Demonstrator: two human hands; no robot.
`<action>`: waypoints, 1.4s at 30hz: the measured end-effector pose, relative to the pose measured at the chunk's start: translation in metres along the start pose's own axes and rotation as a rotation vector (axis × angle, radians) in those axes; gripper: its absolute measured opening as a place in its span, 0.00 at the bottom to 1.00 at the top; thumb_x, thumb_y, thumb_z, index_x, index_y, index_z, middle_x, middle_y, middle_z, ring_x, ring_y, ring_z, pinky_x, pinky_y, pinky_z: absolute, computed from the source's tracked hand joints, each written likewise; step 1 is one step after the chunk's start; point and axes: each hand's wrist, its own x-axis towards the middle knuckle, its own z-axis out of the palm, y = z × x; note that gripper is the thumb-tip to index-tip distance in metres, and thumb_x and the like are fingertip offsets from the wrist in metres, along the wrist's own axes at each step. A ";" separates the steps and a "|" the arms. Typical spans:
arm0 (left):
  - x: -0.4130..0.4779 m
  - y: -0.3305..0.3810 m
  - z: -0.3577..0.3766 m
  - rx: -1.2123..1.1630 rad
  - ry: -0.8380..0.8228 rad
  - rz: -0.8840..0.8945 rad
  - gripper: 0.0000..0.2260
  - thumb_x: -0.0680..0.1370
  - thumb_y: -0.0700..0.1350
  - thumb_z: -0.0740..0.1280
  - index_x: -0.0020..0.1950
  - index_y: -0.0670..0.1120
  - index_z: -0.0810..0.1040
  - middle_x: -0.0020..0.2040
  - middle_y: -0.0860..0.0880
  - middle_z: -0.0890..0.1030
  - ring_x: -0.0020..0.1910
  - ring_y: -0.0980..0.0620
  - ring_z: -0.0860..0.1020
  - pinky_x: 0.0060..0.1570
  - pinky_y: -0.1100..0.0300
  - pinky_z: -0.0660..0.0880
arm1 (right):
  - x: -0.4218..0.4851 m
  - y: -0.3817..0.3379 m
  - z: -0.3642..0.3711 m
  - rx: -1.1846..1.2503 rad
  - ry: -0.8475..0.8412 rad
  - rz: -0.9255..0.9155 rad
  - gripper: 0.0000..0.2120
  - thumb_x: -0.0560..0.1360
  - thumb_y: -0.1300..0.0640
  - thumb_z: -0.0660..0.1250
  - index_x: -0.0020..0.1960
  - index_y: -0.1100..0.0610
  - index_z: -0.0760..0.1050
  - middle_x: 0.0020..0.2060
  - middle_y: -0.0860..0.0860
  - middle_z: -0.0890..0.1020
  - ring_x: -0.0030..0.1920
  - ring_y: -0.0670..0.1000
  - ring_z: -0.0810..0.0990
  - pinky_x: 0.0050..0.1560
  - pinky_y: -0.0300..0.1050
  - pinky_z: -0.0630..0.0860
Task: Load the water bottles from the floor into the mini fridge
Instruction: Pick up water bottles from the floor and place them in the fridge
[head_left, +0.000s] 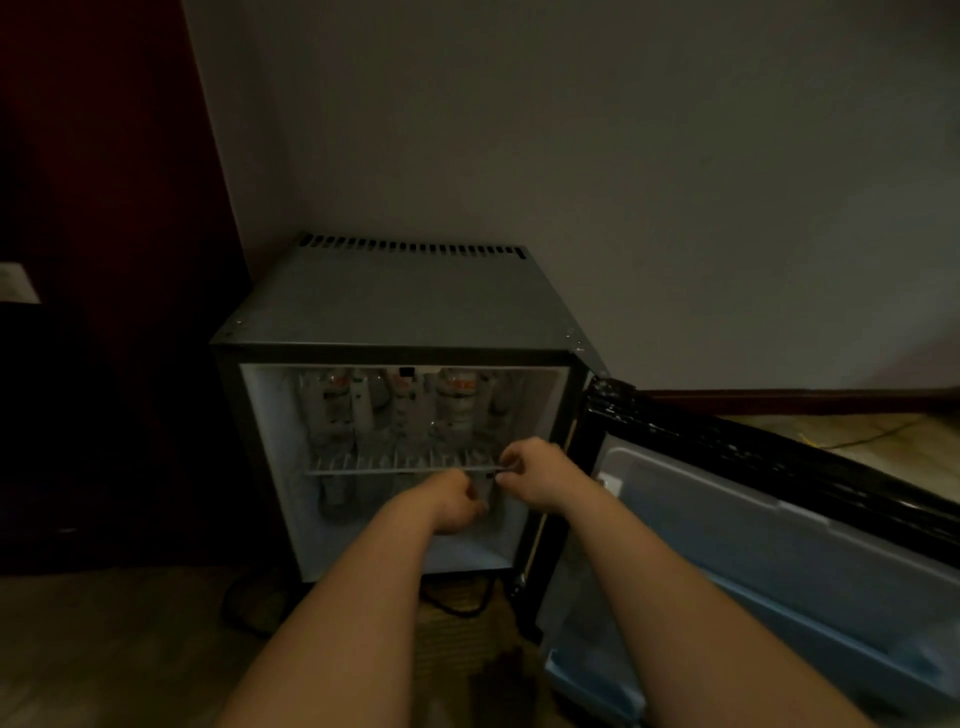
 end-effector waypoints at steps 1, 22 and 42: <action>-0.007 0.004 0.002 0.024 0.006 0.001 0.15 0.79 0.47 0.61 0.60 0.39 0.76 0.57 0.41 0.78 0.50 0.49 0.73 0.47 0.60 0.67 | -0.011 -0.002 -0.005 -0.065 -0.011 -0.016 0.15 0.77 0.58 0.64 0.62 0.59 0.74 0.57 0.58 0.79 0.58 0.56 0.78 0.54 0.44 0.73; -0.192 0.193 0.106 0.542 -0.060 0.451 0.18 0.81 0.51 0.57 0.65 0.42 0.73 0.63 0.44 0.75 0.61 0.46 0.74 0.61 0.53 0.71 | -0.281 0.124 -0.109 -0.286 0.016 0.066 0.19 0.78 0.55 0.61 0.69 0.54 0.69 0.63 0.53 0.77 0.60 0.53 0.77 0.53 0.42 0.72; -0.178 0.203 0.386 0.341 -0.422 0.490 0.14 0.79 0.50 0.60 0.61 0.46 0.73 0.57 0.46 0.76 0.53 0.49 0.75 0.47 0.58 0.69 | -0.418 0.412 0.015 0.001 -0.031 0.637 0.25 0.78 0.54 0.62 0.73 0.57 0.60 0.70 0.57 0.68 0.69 0.56 0.68 0.65 0.45 0.66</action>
